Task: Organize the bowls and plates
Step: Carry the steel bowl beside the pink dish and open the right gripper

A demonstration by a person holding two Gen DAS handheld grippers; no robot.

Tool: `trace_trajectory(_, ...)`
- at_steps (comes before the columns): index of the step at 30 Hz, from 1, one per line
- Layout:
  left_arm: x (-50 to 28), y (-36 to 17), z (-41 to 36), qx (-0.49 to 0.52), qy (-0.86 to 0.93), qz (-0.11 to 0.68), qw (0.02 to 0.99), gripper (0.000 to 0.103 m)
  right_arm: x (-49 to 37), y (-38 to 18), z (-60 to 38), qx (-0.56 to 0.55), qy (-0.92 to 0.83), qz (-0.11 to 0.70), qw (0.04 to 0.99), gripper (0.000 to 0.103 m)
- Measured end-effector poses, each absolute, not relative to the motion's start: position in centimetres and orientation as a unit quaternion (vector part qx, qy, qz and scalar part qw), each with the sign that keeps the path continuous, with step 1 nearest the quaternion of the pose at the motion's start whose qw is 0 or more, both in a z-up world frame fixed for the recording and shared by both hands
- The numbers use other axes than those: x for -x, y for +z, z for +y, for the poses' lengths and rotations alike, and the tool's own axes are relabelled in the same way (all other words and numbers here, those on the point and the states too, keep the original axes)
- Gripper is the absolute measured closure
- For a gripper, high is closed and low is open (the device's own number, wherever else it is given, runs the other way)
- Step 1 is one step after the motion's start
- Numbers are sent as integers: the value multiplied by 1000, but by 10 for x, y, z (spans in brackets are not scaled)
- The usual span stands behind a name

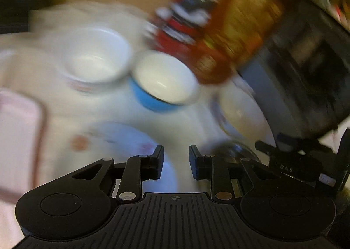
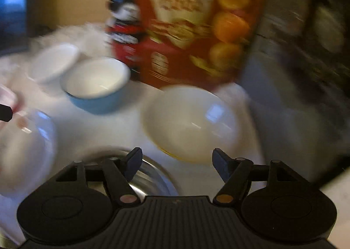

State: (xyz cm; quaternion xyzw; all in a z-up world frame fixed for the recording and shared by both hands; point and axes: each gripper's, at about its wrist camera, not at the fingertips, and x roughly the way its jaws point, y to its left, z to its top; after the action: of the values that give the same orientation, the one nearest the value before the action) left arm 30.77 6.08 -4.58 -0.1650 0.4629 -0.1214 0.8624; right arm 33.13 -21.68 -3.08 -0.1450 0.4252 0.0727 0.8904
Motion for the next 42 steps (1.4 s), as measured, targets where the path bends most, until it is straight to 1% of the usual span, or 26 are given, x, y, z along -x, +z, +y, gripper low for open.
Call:
trace_trajectory(1, -312, -51, 48, 154, -126, 469, 860, 75, -326, -33, -225, 143, 67, 423, 892, 16)
trace_trajectory(2, -316, -57, 37, 143, -125, 475, 859, 75, -320, -34, -232, 139, 67, 420, 894, 14)
trace_trajectory(4, -323, -67, 15, 121, -119, 485, 858, 75, -313, -38, -241, 115, 82, 430, 891, 14)
trace_trajectory(6, -330, -78, 0, 105, -111, 493, 857, 75, -316, -48, -252, 61, 103, 477, 871, 14)
trace_trajectory(8, -332, -88, -12, 104, -105, 503, 851, 75, -319, -62, -261, 5, 104, 508, 855, 19)
trace_trajectory(10, -334, -96, -19, 101, -94, 517, 845, 75, -320, -72, -264, -24, 112, 522, 845, 32)
trace_trajectory(11, -334, -98, -23, 98, -90, 521, 843, 75, -322, -77, -262, -31, 118, 530, 839, 36)
trace_trajectory(13, -335, -105, -29, 100, -88, 532, 836, 75, -325, -89, -260, -45, 128, 550, 824, 52)
trace_trajectory(15, -336, -108, -34, 105, -92, 538, 832, 74, -330, -95, -258, -55, 138, 562, 814, 60)
trace_trajectory(16, -335, -109, -36, 104, -90, 538, 832, 74, -330, -95, -256, -58, 143, 563, 812, 60)
trace_trajectory(22, -330, -105, -25, 153, -74, 545, 821, 75, -336, -76, -242, -30, 153, 538, 828, 60)
trace_trajectory(27, -317, -71, 3, 168, -55, 502, 847, 74, -342, -39, -208, -23, 195, 489, 850, 56)
trace_trajectory(30, -306, -56, 33, 177, -19, 482, 858, 74, -351, -30, -175, -23, 221, 474, 852, 53)
trace_trajectory(35, -278, -54, 88, 198, 47, 470, 859, 74, -354, -35, -112, -2, 259, 468, 845, 53)
trace_trajectory(42, -261, -78, 134, 209, 107, 487, 841, 74, -341, -58, -54, 47, 292, 493, 818, 53)
